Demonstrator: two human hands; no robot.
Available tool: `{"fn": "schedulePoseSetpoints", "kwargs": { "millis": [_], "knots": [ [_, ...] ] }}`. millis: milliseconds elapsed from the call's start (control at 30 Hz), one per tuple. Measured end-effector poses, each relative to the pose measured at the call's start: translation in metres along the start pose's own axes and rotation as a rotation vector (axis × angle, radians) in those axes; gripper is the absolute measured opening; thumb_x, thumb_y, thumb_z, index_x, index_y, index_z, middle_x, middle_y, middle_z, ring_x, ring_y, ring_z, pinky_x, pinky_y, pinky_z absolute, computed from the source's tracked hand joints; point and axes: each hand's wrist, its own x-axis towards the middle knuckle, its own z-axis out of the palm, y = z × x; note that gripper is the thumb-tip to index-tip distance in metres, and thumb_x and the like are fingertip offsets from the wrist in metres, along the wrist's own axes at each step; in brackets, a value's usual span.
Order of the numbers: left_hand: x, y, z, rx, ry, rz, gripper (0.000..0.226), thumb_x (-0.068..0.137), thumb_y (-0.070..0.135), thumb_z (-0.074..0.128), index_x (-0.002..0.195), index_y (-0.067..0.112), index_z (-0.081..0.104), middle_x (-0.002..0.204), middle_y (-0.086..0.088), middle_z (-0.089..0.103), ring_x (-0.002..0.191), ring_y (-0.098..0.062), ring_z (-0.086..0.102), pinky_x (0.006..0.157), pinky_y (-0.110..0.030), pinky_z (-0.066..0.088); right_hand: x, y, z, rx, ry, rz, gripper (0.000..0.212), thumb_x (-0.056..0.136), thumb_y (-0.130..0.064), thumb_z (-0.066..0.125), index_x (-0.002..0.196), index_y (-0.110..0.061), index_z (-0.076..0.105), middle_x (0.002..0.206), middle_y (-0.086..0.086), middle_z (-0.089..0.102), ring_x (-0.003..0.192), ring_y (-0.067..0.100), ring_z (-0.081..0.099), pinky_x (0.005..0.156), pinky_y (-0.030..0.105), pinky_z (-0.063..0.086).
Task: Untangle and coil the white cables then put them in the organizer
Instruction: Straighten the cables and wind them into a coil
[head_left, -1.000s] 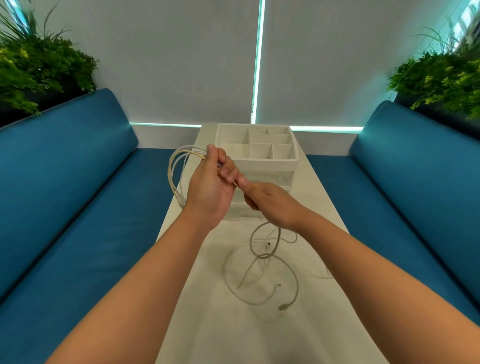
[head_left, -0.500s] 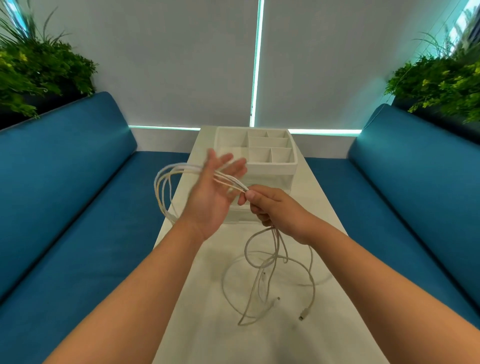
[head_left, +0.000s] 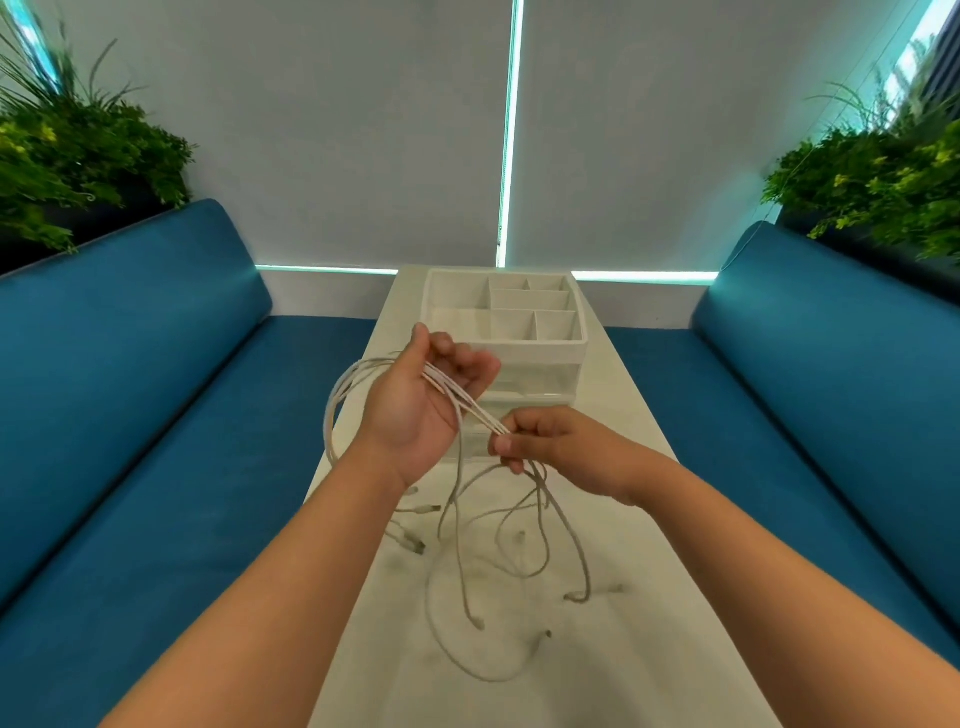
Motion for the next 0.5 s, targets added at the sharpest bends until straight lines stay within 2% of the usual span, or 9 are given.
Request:
{"fn": "schedulePoseSetpoints", "kwargs": {
  "millis": [33,67,133,233,300,367,433,500],
  "knots": [
    [0.001,0.002,-0.002,-0.072,0.018,-0.003,0.043,0.106,0.037,0.032,0.072,0.016,0.047,0.057,0.003,0.047,0.054,-0.011,0.054,0.071,-0.03,0.057,-0.001,0.004,0.0,0.033,0.019,0.018,0.018,0.096,-0.025,0.056,0.09,-0.013,0.069,0.073,-0.005,0.061,0.081,0.015,0.058,0.085,0.032,0.044],
    [0.001,0.003,-0.003,-0.12,0.031,-0.009,0.045,0.106,0.039,0.032,0.068,0.017,0.044,0.053,0.005,0.036,0.046,-0.008,0.04,0.057,-0.025,0.051,-0.002,0.008,0.0,0.081,0.037,0.031,0.017,0.096,-0.025,0.056,0.093,-0.016,0.071,0.071,-0.003,0.061,0.079,0.016,0.06,0.081,0.031,0.046],
    [0.001,0.002,-0.005,-0.152,0.036,-0.013,0.048,0.105,0.041,0.032,0.064,0.019,0.041,0.051,0.006,0.026,0.042,-0.007,0.026,0.046,-0.021,0.036,-0.002,0.012,0.003,0.118,0.062,0.032,0.018,0.097,-0.025,0.056,0.098,-0.017,0.072,0.07,-0.001,0.06,0.074,0.014,0.062,0.074,0.025,0.048],
    [0.001,-0.002,-0.005,-0.156,0.028,0.001,0.049,0.105,0.042,0.032,0.062,0.019,0.04,0.05,0.006,0.025,0.042,-0.007,0.023,0.045,-0.021,0.031,0.001,0.016,0.009,0.04,0.089,0.046,0.023,0.098,-0.028,0.054,0.101,-0.013,0.071,0.076,-0.001,0.062,0.073,0.008,0.059,0.078,0.025,0.047],
    [0.001,-0.004,-0.005,-0.161,0.027,0.011,0.05,0.105,0.042,0.032,0.062,0.019,0.039,0.05,0.006,0.025,0.043,-0.008,0.023,0.045,-0.021,0.031,0.003,0.02,0.01,-0.05,0.112,0.07,0.021,0.096,-0.029,0.056,0.107,-0.016,0.07,0.095,-0.002,0.067,0.09,0.007,0.062,0.092,0.029,0.048],
    [0.002,-0.006,-0.004,-0.164,0.038,0.028,0.049,0.106,0.042,0.032,0.063,0.019,0.038,0.05,0.006,0.025,0.043,-0.008,0.023,0.046,-0.022,0.032,0.005,0.021,0.01,-0.226,0.172,0.079,0.027,0.093,-0.025,0.061,0.119,-0.023,0.063,0.121,-0.004,0.06,0.114,0.011,0.054,0.1,0.028,0.042],
    [0.003,-0.007,-0.003,-0.148,0.046,0.048,0.049,0.106,0.042,0.031,0.064,0.018,0.037,0.051,0.005,0.026,0.044,-0.009,0.024,0.048,-0.022,0.034,0.006,0.015,0.017,-0.285,0.318,0.015,0.038,0.086,-0.02,0.066,0.122,-0.027,0.055,0.124,-0.007,0.054,0.116,0.01,0.048,0.091,0.016,0.037],
    [0.003,-0.009,-0.002,-0.118,0.055,0.069,0.048,0.106,0.042,0.031,0.065,0.018,0.038,0.052,0.005,0.026,0.046,-0.009,0.025,0.05,-0.023,0.038,0.006,0.006,0.028,-0.231,0.52,-0.134,0.034,0.079,-0.014,0.071,0.106,-0.024,0.053,0.103,-0.008,0.054,0.092,0.004,0.048,0.073,0.008,0.035]
  ]
}}
